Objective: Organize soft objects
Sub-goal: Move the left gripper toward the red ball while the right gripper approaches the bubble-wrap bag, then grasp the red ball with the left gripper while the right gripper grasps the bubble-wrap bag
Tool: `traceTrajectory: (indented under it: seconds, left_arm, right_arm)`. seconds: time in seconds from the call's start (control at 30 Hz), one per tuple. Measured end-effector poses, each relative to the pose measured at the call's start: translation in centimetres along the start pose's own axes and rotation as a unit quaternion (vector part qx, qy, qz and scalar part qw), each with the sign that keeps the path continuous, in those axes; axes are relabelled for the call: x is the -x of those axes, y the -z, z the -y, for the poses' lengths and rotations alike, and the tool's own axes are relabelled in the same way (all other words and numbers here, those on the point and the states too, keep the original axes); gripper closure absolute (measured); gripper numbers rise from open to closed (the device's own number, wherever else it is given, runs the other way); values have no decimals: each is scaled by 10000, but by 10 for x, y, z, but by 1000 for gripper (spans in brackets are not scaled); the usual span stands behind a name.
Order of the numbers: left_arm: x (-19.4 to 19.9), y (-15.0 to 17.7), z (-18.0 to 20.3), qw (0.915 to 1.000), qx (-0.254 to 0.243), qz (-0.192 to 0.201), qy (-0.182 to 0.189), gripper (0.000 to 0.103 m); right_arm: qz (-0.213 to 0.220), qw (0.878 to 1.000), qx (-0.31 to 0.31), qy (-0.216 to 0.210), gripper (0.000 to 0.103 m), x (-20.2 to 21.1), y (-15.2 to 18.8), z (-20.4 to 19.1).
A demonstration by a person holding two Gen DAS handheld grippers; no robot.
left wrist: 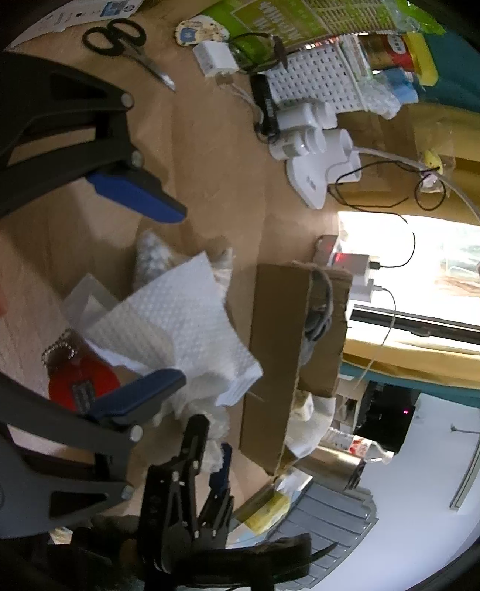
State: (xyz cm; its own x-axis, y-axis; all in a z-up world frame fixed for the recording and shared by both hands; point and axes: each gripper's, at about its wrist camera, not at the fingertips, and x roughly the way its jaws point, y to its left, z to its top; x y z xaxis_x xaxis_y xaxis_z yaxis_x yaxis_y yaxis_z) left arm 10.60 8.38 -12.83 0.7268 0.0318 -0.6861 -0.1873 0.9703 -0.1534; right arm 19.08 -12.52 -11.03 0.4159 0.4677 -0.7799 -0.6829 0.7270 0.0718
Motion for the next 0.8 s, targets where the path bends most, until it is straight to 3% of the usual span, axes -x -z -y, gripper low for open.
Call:
traceTrajectory:
  seconds: [0.17,0.5,0.8]
  left_arm:
    - [4,3,9,10000,-48,16,-19,20]
    - [23,13,35,9994,-298,172,-27,20]
    - [30,27,55,9985,-495,146,191,20]
  right_arm:
    - [113,9999,90,-72,55,11,4,-2]
    - [501,9987,-16,84,55,48,12,9]
    - [633,9977,-147,210,55,68,29,14]
